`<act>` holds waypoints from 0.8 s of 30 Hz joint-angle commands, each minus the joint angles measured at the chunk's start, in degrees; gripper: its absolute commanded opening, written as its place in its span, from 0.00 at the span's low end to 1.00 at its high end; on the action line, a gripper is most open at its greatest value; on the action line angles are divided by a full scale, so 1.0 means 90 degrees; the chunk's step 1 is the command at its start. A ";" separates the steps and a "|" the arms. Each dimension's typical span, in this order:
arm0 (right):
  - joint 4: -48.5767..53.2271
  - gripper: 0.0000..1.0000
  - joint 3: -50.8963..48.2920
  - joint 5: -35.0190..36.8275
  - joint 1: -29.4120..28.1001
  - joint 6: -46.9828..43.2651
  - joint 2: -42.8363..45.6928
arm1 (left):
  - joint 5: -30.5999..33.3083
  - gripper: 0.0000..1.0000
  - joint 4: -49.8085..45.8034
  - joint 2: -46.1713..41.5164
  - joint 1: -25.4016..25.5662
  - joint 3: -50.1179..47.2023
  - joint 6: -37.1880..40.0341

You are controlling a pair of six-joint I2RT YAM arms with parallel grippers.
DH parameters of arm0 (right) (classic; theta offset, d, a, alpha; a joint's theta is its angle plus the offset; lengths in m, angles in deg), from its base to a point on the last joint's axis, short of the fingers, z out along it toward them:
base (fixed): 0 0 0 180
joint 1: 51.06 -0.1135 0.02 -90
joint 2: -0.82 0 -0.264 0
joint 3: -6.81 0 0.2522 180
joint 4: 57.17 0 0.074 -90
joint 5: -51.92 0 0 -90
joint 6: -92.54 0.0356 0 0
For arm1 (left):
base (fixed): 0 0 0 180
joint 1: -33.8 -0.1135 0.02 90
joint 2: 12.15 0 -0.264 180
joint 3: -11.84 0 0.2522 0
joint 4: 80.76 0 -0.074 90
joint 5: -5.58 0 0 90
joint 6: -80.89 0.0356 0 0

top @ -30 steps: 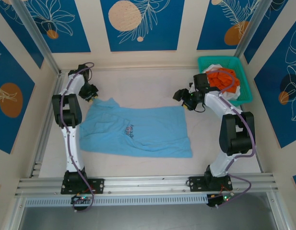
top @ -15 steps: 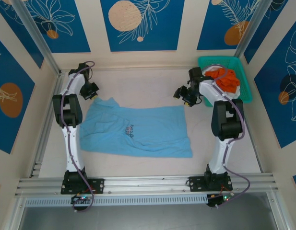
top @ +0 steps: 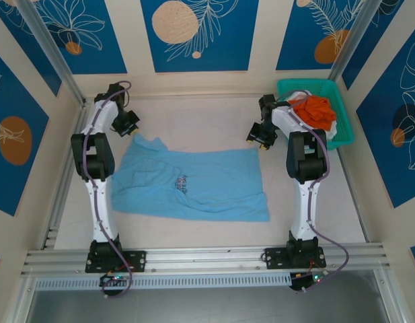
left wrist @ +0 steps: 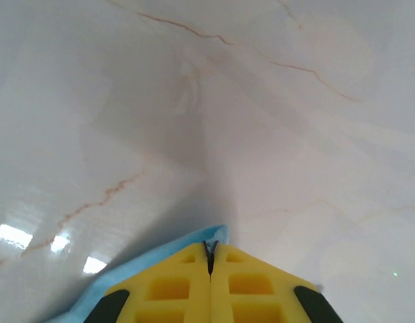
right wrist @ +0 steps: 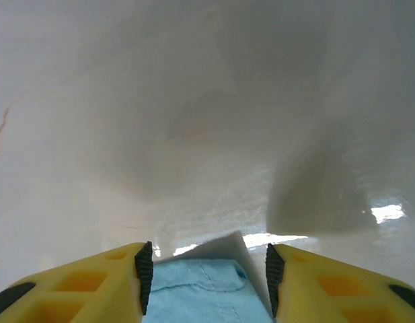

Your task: Fold and stack the t-shirts

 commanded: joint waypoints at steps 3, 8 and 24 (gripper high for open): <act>0.0214 0.46 -0.0046 0.0101 -0.0058 0.0072 -0.0051 | -0.0170 0.00 -0.0040 -0.0323 0.0085 -0.0111 -0.0135; 0.0105 0.40 -0.0163 0.0032 -0.0127 0.0065 -0.0050 | -0.0242 0.00 -0.0008 -0.0348 0.0105 -0.0102 -0.0201; 0.0115 0.19 -0.0314 0.0171 -0.0147 -0.0033 -0.0118 | -0.0274 0.00 -0.0020 -0.0502 0.0115 -0.0104 -0.0250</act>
